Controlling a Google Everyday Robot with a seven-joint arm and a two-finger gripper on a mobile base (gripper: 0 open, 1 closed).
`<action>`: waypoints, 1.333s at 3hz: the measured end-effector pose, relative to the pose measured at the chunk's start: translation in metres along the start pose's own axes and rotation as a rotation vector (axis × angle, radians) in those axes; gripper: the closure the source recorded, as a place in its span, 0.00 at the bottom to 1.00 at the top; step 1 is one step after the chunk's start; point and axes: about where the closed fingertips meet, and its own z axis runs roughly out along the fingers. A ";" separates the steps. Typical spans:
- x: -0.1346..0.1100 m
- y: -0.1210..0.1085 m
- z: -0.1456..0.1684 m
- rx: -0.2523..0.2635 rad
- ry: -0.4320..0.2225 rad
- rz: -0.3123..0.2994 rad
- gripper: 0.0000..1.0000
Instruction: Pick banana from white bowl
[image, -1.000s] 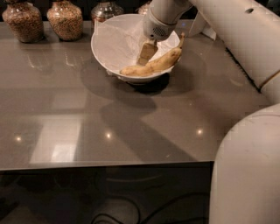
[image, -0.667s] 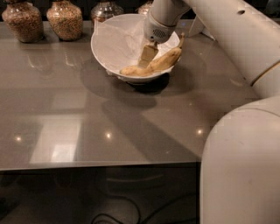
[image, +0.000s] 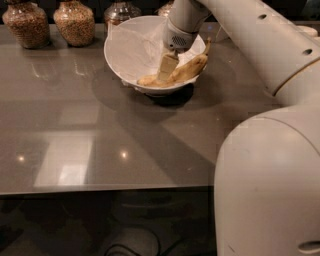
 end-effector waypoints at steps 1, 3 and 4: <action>0.005 0.001 0.006 -0.024 0.020 0.011 0.43; 0.024 0.002 0.015 -0.043 0.081 0.036 0.44; 0.035 0.000 0.020 -0.042 0.124 0.042 0.45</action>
Offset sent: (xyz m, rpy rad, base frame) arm -0.0075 -0.0221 -0.0158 -0.0675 0.0783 -0.0335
